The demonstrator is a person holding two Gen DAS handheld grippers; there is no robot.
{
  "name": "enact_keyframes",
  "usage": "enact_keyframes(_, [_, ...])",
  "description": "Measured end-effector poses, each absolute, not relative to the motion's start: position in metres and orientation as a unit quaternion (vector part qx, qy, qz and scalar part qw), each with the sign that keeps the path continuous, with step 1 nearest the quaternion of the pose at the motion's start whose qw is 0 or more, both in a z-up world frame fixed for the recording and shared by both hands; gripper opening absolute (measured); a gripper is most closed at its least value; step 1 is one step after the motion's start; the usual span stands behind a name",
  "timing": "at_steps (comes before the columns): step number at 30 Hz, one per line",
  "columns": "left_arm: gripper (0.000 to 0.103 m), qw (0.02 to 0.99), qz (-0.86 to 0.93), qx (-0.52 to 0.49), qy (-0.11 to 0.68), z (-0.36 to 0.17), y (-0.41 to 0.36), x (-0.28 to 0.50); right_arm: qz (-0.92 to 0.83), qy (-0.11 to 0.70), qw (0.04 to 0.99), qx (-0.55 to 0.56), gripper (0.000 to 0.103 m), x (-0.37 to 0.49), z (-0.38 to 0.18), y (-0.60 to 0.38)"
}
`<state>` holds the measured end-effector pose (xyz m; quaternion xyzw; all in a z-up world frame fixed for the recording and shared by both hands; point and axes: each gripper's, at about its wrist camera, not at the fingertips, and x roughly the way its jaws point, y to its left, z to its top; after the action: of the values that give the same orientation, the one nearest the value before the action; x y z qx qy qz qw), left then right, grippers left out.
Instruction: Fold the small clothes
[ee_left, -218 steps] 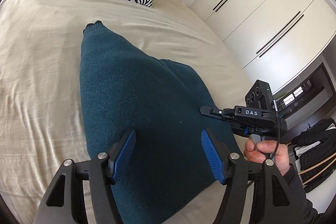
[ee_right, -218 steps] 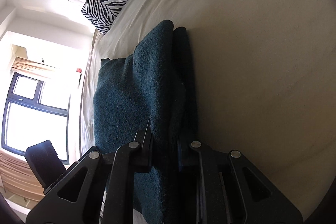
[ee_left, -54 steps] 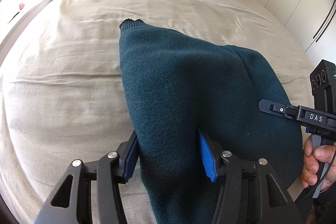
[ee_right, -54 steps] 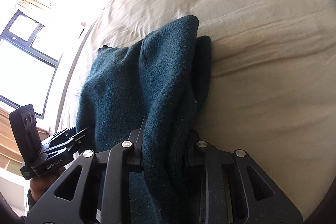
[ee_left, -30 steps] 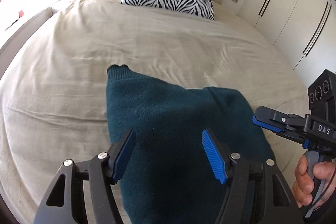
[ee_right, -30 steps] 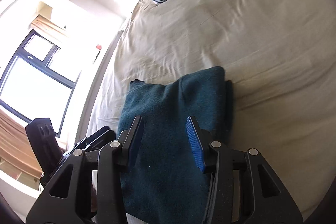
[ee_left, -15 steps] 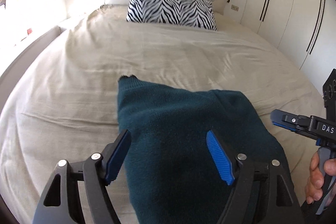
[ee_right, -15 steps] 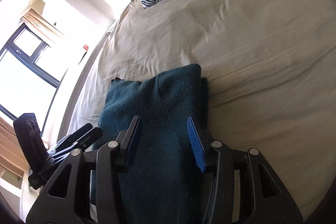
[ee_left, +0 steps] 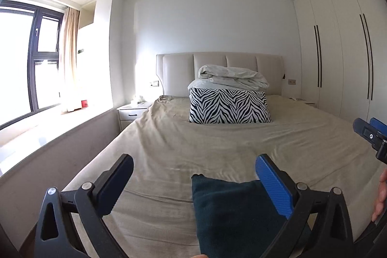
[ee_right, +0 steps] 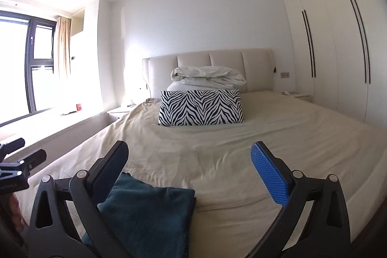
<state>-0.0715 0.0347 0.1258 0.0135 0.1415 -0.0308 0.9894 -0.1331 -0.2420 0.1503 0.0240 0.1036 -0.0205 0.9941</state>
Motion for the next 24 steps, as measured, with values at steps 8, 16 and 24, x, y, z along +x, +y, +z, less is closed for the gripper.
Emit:
enact_keyframes(8, [0.103,0.977,-0.016,0.041,0.208,0.115,0.028,-0.065,0.015,0.200,0.979,0.042,0.103,-0.145,0.158,-0.228])
enact_keyframes(16, [0.103,0.930,-0.032,0.039,0.363,0.033,0.008,-0.051,-0.027,0.338,0.940,0.034,0.103,-0.125,0.090,-0.208])
enact_keyframes(24, [0.103,0.911,-0.026,0.017,0.412,0.005,0.016,-0.046,-0.068,0.404,0.912,0.027,0.103,-0.113,0.035,-0.210])
